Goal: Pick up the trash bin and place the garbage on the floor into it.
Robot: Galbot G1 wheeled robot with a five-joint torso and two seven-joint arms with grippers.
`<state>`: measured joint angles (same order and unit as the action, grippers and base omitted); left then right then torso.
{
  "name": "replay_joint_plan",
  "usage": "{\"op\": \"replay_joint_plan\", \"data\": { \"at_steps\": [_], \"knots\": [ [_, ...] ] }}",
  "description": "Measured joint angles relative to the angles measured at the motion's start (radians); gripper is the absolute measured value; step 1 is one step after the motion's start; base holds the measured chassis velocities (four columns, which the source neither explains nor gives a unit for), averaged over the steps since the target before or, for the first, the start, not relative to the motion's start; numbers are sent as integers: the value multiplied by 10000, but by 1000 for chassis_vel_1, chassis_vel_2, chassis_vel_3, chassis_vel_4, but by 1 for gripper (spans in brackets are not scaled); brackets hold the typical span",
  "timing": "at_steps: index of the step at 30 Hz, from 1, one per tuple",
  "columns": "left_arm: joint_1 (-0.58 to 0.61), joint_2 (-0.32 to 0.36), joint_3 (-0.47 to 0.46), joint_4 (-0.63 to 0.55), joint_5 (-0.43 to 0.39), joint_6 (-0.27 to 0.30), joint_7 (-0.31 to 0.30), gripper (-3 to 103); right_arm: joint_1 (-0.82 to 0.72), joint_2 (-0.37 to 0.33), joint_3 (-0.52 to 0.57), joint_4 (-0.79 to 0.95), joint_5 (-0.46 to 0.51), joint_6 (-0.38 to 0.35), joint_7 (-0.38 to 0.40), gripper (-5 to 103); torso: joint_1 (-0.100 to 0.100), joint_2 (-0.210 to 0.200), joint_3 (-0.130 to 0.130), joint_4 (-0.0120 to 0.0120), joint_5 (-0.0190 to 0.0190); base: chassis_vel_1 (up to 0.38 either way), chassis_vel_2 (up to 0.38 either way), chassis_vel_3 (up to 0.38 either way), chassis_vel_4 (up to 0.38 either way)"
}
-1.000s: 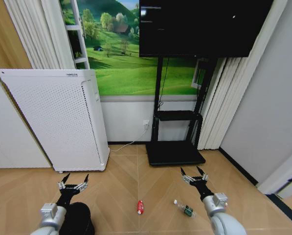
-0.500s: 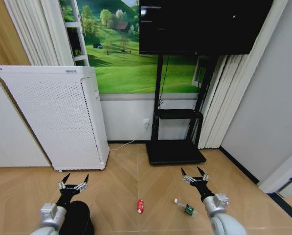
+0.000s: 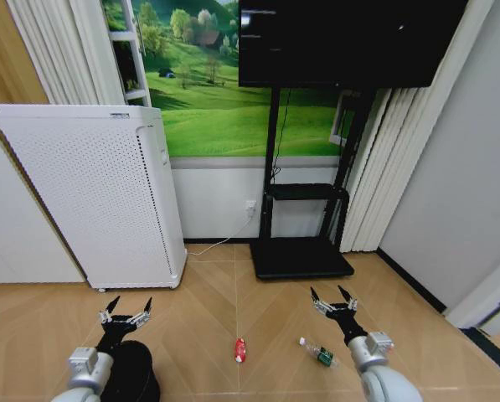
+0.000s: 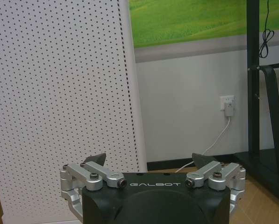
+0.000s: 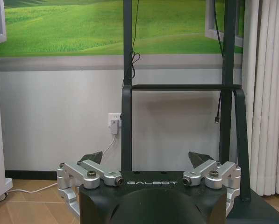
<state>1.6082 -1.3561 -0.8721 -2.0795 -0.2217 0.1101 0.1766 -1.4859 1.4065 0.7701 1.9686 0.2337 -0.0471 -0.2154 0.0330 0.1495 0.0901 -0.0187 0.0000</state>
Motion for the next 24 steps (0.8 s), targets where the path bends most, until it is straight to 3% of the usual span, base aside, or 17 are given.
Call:
{"op": "replay_joint_plan", "data": {
  "at_steps": [16,18,20,21,24],
  "knots": [
    [42,-86,-34,7,30,-96,-101,100,-31,2,44,46,18,11,-26,100,-120,-655,-537,0,0,0,0,0,0],
    [31,-92,-34,65,-9,-212,-147,100,-42,12,46,46,18,15,-29,100,-123,-720,-597,0,0,0,0,0,0],
    [-132,-146,27,419,-266,-1115,-398,100,-63,59,46,44,9,24,-33,100,-128,-800,-672,0,-1,0,0,0,0],
    [-168,-190,25,520,-325,-1251,-457,100,-81,92,46,32,-7,39,-34,100,-128,-819,-691,-4,-2,0,0,0,0],
    [-1,-249,-18,467,-441,-930,-479,100,-123,140,43,17,-26,58,-36,100,-129,-831,-704,-3,0,0,0,0,0]
  ]
}}
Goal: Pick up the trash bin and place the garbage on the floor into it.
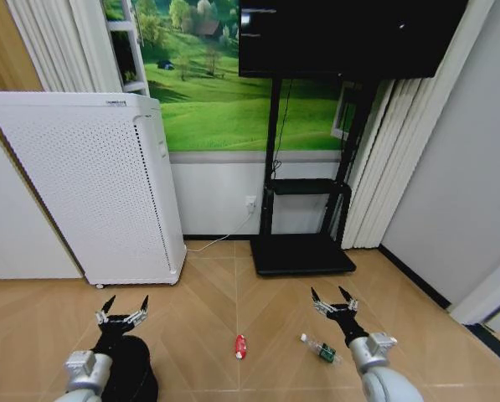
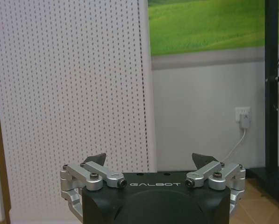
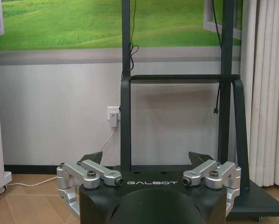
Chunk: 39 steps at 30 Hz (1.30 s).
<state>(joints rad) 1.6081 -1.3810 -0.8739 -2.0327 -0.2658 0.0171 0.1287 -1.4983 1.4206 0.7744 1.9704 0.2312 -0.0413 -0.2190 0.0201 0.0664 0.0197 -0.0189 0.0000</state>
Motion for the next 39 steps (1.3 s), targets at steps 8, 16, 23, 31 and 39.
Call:
{"op": "replay_joint_plan", "data": {
  "at_steps": [8,16,23,31,39],
  "knots": [
    [1477,-465,-448,-373,-212,1047,-10,100,-250,112,226,-73,-35,163,32,100,3,15,8,1,-3,0,0,0,0],
    [2596,-512,-1744,-482,-987,2180,-875,100,-94,-74,153,-158,-40,-10,246,100,12,49,36,7,0,0,0,0,0],
    [2549,-89,-2305,-582,-1954,3633,-1167,100,93,-69,59,-161,-95,-267,343,100,16,67,50,3,1,0,0,0,0],
    [2450,-43,-2516,-672,-1885,5465,-1383,100,168,-86,41,-461,-135,-280,352,100,20,84,65,3,1,0,0,0,0],
    [2457,-207,-2199,-432,-1703,5857,-1541,100,157,-161,165,-471,-23,-263,398,100,21,94,73,3,-1,0,0,0,0]
  ]
}}
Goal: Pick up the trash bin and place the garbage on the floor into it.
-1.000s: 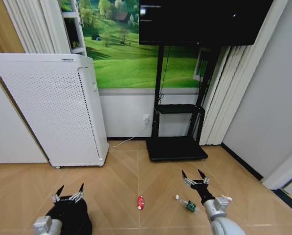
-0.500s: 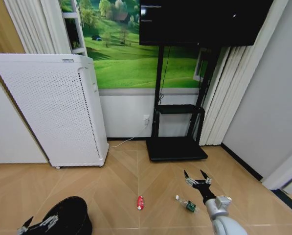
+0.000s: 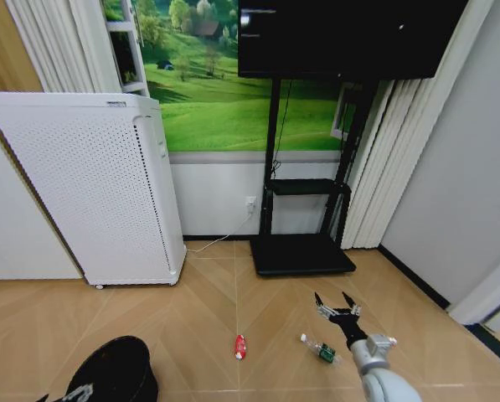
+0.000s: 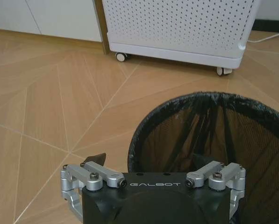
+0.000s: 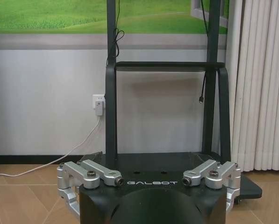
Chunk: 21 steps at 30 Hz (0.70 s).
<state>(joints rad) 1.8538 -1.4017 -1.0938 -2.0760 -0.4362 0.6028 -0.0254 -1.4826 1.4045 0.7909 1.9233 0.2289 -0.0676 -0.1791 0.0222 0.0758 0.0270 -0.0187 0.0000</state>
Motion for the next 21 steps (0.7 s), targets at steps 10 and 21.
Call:
{"op": "replay_joint_plan", "data": {
  "at_steps": [10,21],
  "knots": [
    [-29,-56,219,688,409,-663,239,100,13,-30,3,16,32,-27,70,100,2,10,7,0,1,0,0,0,0],
    [-219,60,278,1179,549,-1001,131,81,26,54,-12,-63,-121,-47,149,100,3,16,12,0,0,0,0,0,0]
  ]
}}
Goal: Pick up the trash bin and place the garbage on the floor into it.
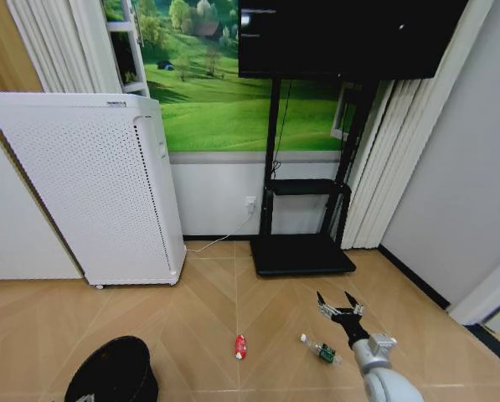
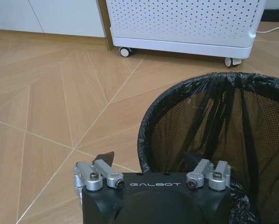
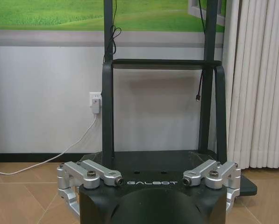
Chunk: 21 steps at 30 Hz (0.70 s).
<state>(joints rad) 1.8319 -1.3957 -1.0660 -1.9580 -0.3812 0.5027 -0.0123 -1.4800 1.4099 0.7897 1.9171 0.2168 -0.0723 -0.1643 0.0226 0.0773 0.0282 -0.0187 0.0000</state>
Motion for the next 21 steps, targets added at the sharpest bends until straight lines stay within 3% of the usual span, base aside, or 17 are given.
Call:
{"op": "replay_joint_plan", "data": {
  "at_steps": [2,4,5,7,8,12,17,21],
  "knots": [
    [-2,-10,22,21,-34,15,-52,81,1,0,0,-3,0,0,8,100,0,1,0,0,-1,0,0,0,0],
    [-29,-18,49,95,-243,84,-173,64,27,-14,16,-34,2,0,1,100,0,2,1,0,0,0,0,0,0],
    [-29,-18,49,95,-243,84,-173,64,27,-14,16,-34,2,0,1,100,0,2,1,0,0,0,0,0,0],
    [-74,6,50,229,-327,75,-174,54,57,-20,23,-48,32,0,0,100,0,3,2,1,1,0,0,0,0],
    [-74,6,50,229,-327,75,-174,54,57,-20,23,-48,32,0,0,100,0,3,2,1,1,0,0,0,0],
    [-227,47,42,434,-339,-74,-90,38,75,-9,-12,-52,45,0,19,100,0,3,3,1,0,0,0,0,0],
    [-489,57,58,482,-60,-838,332,16,75,-2,-52,-48,41,0,45,100,0,5,4,1,0,0,0,0,0],
    [-708,99,66,447,44,-1355,634,8,77,-4,-60,-44,42,-2,65,100,1,6,4,1,-2,0,0,0,0]
  ]
}}
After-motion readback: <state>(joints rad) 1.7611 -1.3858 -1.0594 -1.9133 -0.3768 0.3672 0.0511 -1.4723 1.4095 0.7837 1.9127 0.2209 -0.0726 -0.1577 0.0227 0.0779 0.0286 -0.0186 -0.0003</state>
